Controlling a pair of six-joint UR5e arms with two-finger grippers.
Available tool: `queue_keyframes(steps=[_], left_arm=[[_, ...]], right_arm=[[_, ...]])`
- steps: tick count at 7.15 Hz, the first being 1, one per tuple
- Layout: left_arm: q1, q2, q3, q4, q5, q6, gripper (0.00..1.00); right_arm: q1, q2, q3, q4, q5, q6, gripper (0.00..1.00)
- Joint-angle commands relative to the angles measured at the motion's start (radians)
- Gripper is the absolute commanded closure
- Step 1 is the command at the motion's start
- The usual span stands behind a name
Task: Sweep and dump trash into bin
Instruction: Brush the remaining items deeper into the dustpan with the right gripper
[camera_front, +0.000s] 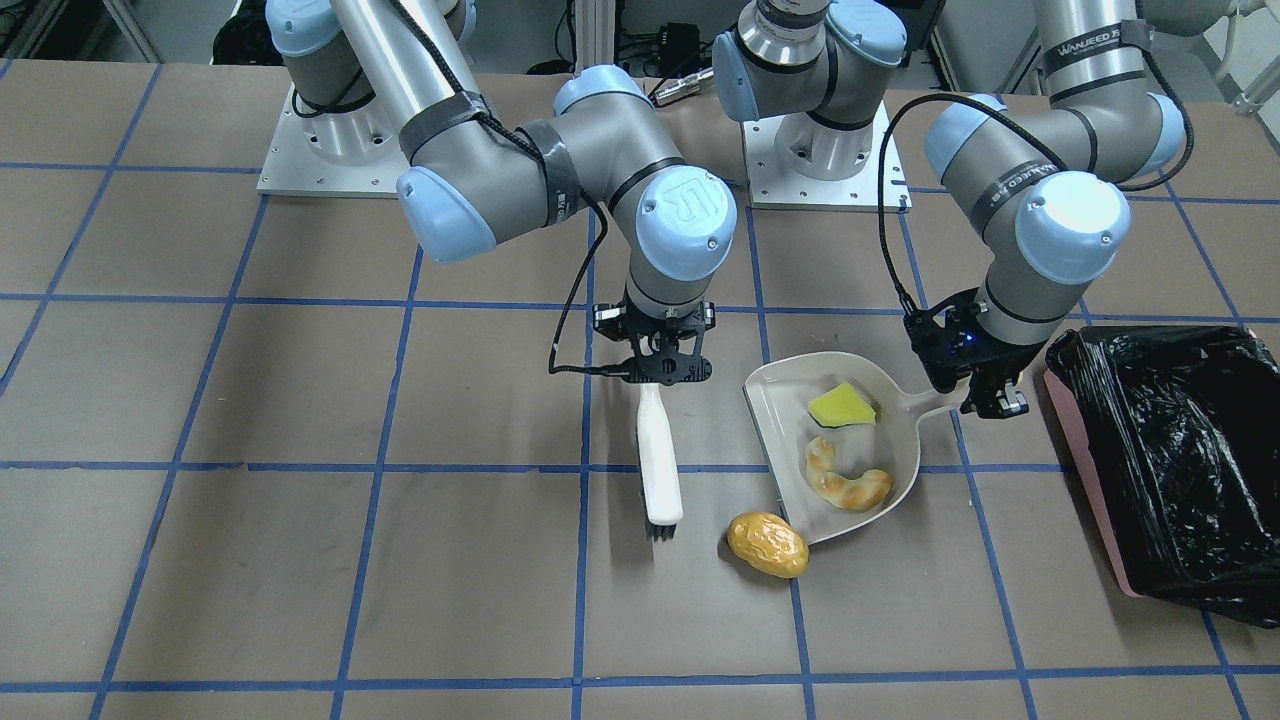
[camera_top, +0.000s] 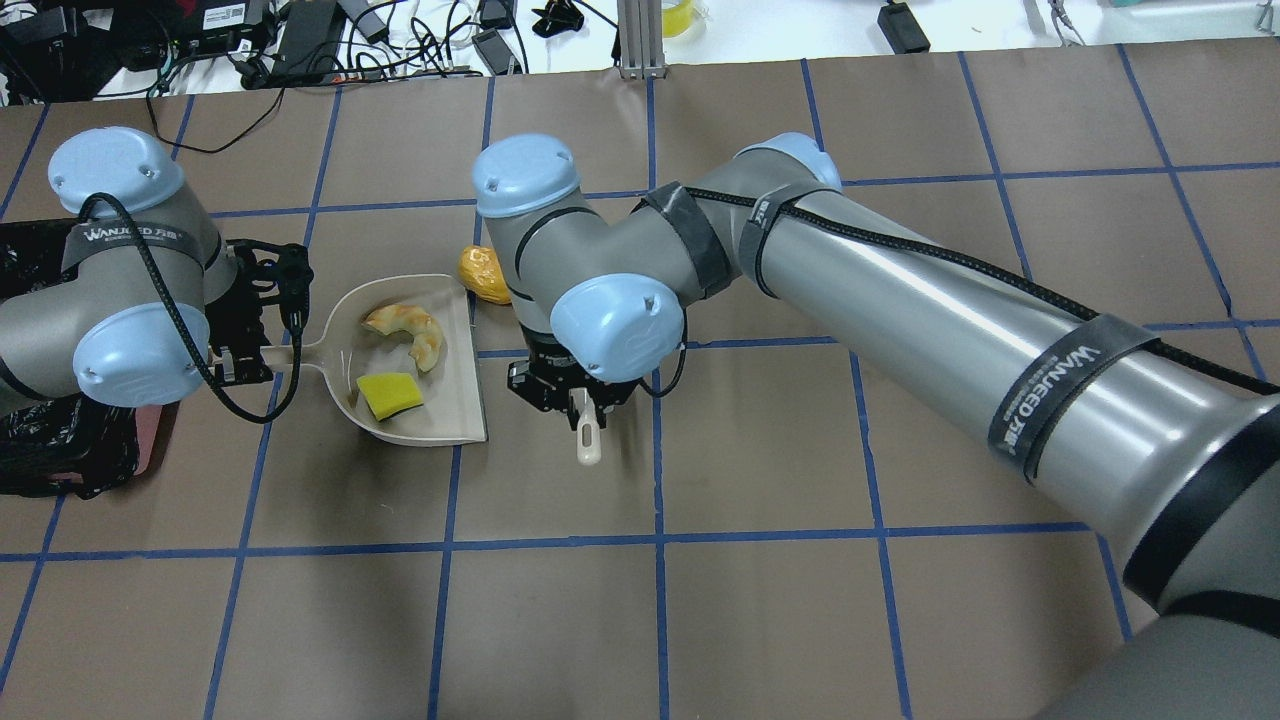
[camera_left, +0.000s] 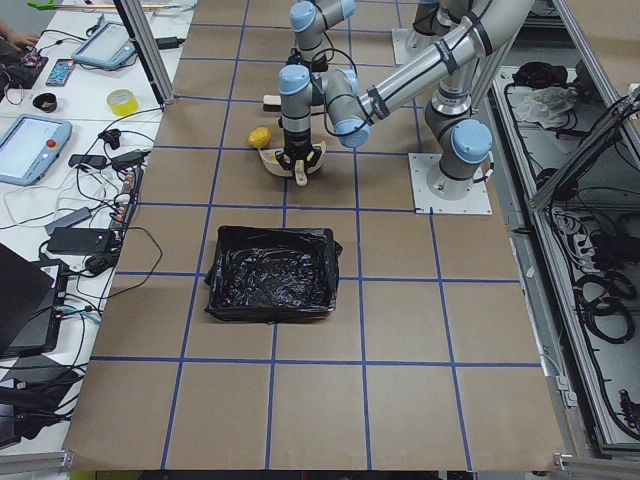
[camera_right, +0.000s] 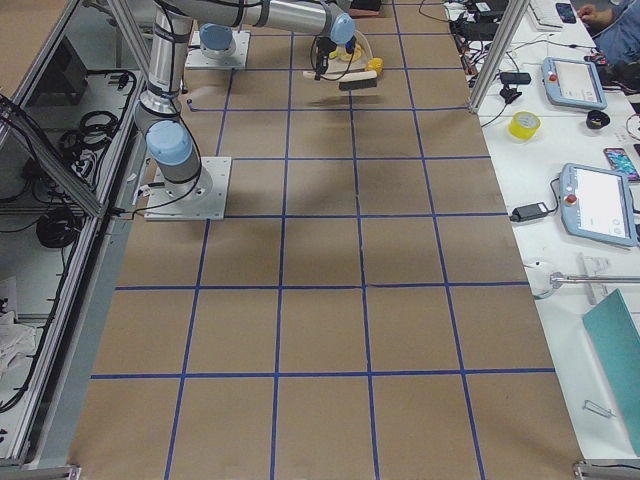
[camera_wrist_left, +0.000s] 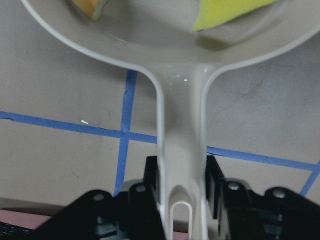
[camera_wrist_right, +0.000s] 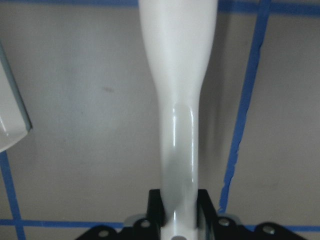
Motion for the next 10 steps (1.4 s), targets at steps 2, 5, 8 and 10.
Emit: queue_keyframes(steps=[2,5,8,10], left_arm=[[0.0,-0.049,0.033,0.009,0.005,-0.005,1.0],[0.0,-0.091,0.075,0.007,0.005,-0.054,1.0],[0.0,-0.093,0.073,0.007,0.004,-0.054,1.0],[0.0,-0.091,0.073,0.007,0.002,-0.057,1.0]], right_arm=[[-0.027,0.162,-0.213,0.048,-0.092,-0.194,1.0],[0.001,0.227,-0.263,0.057,-0.083,-0.258,1.0],[0.097,0.25,-0.292,0.048,0.001,-0.114,0.99],[0.154,0.247,-0.299,0.045,0.085,0.038,0.98]])
